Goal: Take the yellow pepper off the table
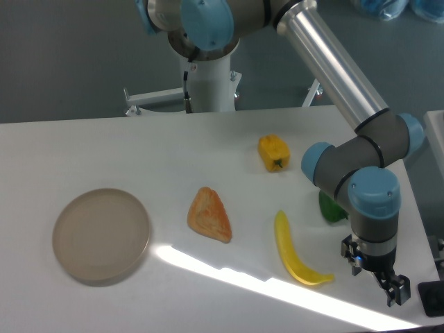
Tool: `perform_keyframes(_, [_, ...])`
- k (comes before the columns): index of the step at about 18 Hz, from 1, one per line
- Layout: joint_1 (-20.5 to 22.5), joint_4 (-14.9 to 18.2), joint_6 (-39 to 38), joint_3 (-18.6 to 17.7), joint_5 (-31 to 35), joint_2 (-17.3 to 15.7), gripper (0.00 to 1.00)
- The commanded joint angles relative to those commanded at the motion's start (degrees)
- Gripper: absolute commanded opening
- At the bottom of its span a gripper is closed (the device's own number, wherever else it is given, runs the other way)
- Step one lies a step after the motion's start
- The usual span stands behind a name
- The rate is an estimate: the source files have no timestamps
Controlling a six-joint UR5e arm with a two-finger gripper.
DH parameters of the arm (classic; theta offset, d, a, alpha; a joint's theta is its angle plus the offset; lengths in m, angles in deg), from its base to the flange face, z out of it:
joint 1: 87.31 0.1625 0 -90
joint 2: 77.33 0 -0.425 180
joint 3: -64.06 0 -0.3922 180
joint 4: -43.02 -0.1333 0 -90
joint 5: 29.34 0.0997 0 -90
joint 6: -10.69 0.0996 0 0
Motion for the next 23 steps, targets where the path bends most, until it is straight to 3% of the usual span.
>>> perform_keyframes(16, [0.00, 0.09, -2.71, -0.79, 0.53, -1.23, 1.00])
perform_keyframes(20, [0.00, 0.17, -10.27, -2.37, 0.61, -3.07, 1.00])
perform_keyframes(23, [0.26, 0.52, -13.08, -6.05, 0.79, -6.76, 1.00])
